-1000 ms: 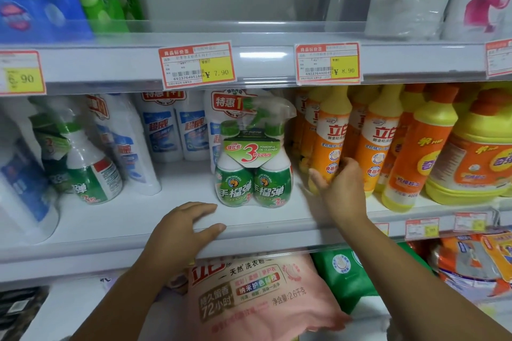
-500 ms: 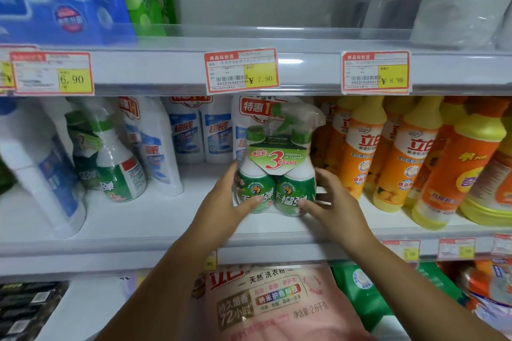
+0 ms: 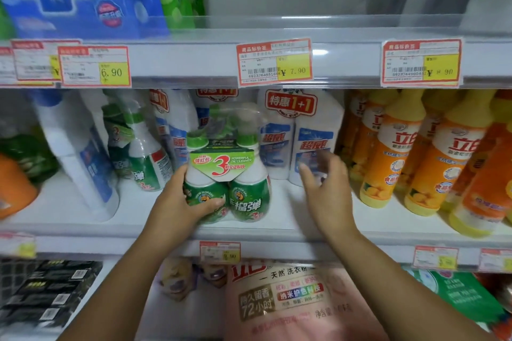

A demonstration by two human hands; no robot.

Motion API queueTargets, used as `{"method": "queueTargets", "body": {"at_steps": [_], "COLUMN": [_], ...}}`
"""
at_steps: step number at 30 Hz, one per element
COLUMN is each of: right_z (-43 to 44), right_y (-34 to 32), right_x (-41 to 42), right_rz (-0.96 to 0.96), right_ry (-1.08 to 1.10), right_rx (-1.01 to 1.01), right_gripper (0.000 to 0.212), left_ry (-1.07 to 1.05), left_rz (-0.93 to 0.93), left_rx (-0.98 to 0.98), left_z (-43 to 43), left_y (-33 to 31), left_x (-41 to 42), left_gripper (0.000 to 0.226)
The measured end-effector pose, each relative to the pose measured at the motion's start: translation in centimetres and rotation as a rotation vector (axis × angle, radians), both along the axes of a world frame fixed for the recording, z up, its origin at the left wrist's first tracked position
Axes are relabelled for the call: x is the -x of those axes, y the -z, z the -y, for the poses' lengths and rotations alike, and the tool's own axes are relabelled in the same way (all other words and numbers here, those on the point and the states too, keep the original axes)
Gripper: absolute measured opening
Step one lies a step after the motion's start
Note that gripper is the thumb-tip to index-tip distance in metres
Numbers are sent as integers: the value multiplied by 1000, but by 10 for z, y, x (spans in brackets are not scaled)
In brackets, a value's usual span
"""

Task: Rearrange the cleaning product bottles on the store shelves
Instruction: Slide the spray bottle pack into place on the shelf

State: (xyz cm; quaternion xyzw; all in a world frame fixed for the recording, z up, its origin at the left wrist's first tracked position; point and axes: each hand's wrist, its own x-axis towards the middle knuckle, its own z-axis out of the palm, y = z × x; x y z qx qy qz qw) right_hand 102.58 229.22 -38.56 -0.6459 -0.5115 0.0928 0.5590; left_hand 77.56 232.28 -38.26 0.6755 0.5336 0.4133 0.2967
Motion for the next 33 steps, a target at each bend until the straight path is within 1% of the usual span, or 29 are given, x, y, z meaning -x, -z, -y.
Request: {"method": "queueTargets", "body": {"at_steps": [1, 2, 4, 6, 10, 17, 23, 30, 33], "right_z": [-7, -14, -28, -35, -43, -64, -80, -94, -77], "right_y": [-1, -1, 2, 7, 13, 12, 11, 10, 10], "right_x": [-8, -16, -30, -36, -40, -15, 16, 36, 23], "right_rz": [-10, -9, -24, -46, -6, 36, 13, -61, -96], "right_ry": [85, 109, 34, -32, -50, -200, -313, -418, -379], "right_rx": [-45, -45, 38, 131, 131, 179, 158, 217, 265], "right_gripper": [53, 57, 60, 57, 50, 49, 44, 46, 42], "left_ry": [-11, -20, -29, -28, -19, -20, -28, -20, -34], "left_rz": [9, 15, 23, 21, 9, 8, 14, 22, 19], "left_rx": [-6, -9, -4, -4, -5, 11, 10, 0, -8], "left_z": [1, 1, 0, -2, -4, -6, -6, -5, -4], "left_y": [0, 0, 0, 0, -1, 3, 4, 4, 4], "left_x": [3, 7, 13, 19, 23, 27, 27, 26, 22], "left_gripper": [72, 71, 73, 75, 73, 80, 84, 80, 79]}}
